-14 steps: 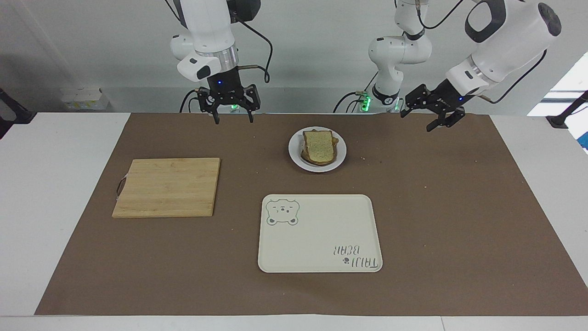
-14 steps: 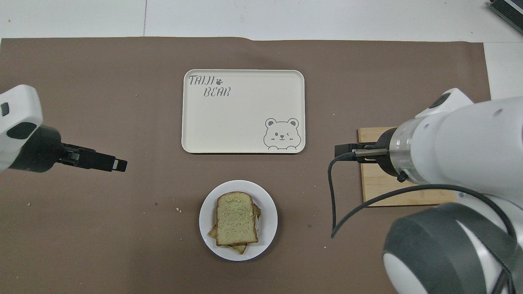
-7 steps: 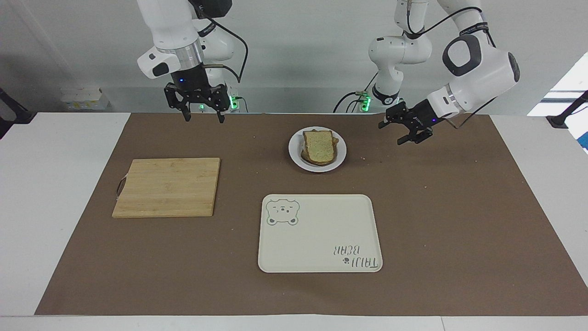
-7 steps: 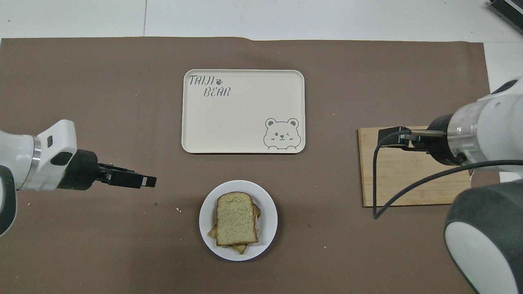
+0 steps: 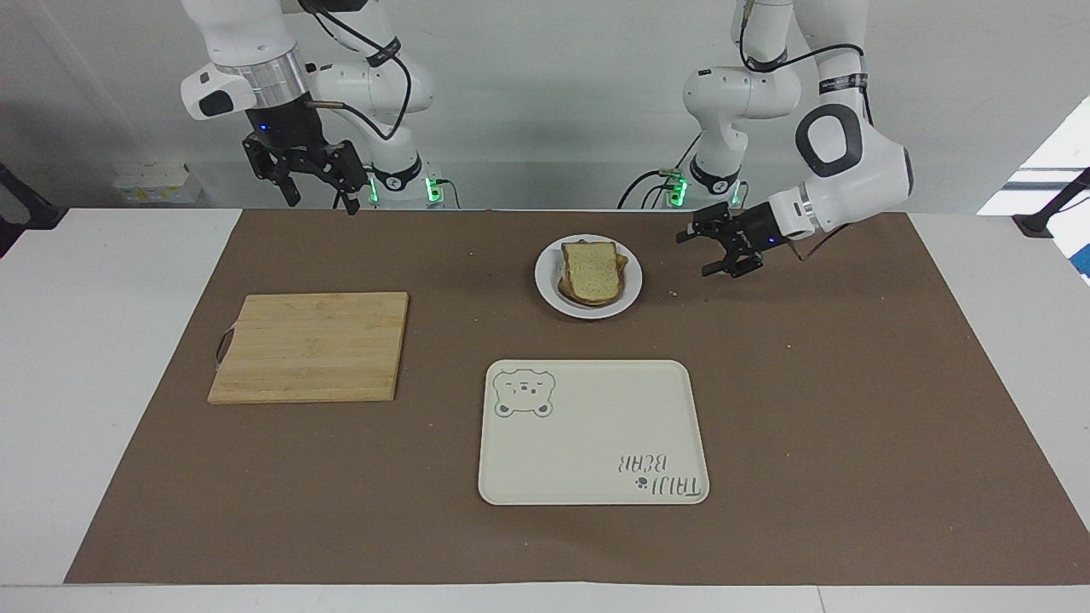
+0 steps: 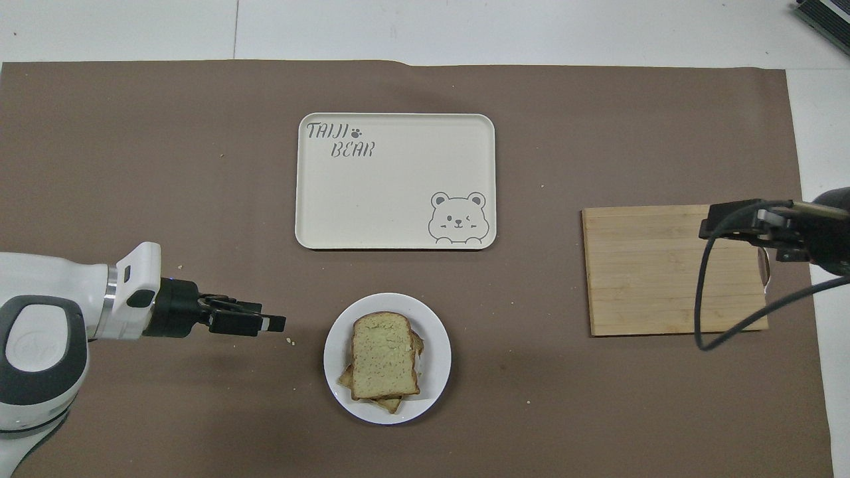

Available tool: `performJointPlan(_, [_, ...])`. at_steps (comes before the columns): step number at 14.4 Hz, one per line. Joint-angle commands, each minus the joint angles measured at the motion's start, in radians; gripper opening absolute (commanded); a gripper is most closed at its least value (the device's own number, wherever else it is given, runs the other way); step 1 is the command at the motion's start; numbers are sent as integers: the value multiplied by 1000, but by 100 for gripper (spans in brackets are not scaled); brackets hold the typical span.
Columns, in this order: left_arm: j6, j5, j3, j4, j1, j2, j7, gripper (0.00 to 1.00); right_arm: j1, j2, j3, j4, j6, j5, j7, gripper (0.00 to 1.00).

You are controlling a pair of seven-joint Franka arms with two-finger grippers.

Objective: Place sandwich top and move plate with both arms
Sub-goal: 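Withdraw the right gripper while the left gripper reaches toward the plate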

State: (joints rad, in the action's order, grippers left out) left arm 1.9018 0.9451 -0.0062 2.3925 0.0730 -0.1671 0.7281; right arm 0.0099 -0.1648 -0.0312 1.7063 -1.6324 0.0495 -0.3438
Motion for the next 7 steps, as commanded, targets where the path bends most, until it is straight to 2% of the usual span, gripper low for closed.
performJointPlan(1, [33,67,5,63,2,17,79,100,-5,-18,52,3,45,-20,43,100])
performJointPlan(6, [94,170,5,108,16,78,171,100,-7,-28,116,10,66,-28,204,100])
performJointPlan(7, [98,178,5,112,17,86,171,95,-14,-30,116,10,68,-28,235,100])
